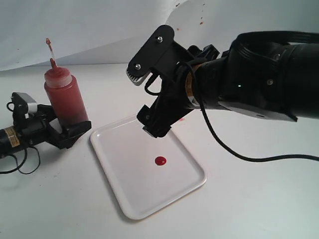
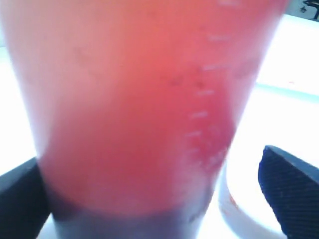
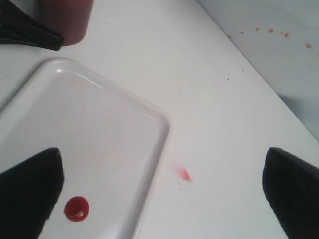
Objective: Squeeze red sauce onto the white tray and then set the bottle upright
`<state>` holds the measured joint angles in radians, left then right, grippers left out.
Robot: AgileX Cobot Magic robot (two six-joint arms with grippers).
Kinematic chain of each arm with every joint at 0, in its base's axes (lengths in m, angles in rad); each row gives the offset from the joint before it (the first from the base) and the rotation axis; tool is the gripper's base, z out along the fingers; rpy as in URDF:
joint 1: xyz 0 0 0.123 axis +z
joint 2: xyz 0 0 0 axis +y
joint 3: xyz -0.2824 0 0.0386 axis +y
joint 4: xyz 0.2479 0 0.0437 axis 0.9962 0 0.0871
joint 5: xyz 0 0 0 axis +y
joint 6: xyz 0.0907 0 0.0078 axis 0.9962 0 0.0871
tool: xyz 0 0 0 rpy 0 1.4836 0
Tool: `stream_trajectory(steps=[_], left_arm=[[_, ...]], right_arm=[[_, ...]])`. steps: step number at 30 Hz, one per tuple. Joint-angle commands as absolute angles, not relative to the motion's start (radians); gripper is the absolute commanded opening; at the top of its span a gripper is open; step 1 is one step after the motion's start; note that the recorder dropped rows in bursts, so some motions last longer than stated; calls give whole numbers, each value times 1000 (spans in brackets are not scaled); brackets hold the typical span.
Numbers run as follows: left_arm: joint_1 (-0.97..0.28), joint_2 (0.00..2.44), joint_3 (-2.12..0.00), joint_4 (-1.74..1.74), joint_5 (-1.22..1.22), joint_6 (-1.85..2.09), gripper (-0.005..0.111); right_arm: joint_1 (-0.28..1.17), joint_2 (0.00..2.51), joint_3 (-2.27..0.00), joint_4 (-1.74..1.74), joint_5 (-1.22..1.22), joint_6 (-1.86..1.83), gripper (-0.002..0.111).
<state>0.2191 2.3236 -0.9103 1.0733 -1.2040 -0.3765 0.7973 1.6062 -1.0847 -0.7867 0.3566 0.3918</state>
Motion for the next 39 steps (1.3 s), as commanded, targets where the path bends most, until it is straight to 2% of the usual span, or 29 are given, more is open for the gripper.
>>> stream_trajectory(steps=[1,5,10,20,24,27,28,33,35,39], left_arm=[[326,2250,-894,1255,-1221,-482,105],[429,2174,-894,1382,-1221,-678,105],[491,2085,-894,1398,-1221,-839,105],[512,1940,-885,1431,-1221,-942,104],[512,1878,-867,1431,-1221,-942,99],[512,1816,-843,1431,-1221,-942,83],[512,1790,-835,1431,-1221,-938,74],[512,1660,-792,1441,-1221,-936,16],[512,1609,-781,1473,-1221,-930,0],[512,1516,-750,1464,-1221,-932,0]], right_arm=[[776,1599,-1082,-809,349,389,100],[731,1599,-1082,-809,321,404,100],[639,1599,-1082,-805,319,467,100],[486,1599,-1071,-789,305,562,100],[448,1599,-1017,-779,205,572,90],[408,1599,-948,-764,83,581,67],[394,1599,-926,-755,43,581,57],[325,1599,-831,-646,-128,583,3],[300,1599,-796,-635,-198,583,0],[268,1589,-726,-600,-266,583,0]])
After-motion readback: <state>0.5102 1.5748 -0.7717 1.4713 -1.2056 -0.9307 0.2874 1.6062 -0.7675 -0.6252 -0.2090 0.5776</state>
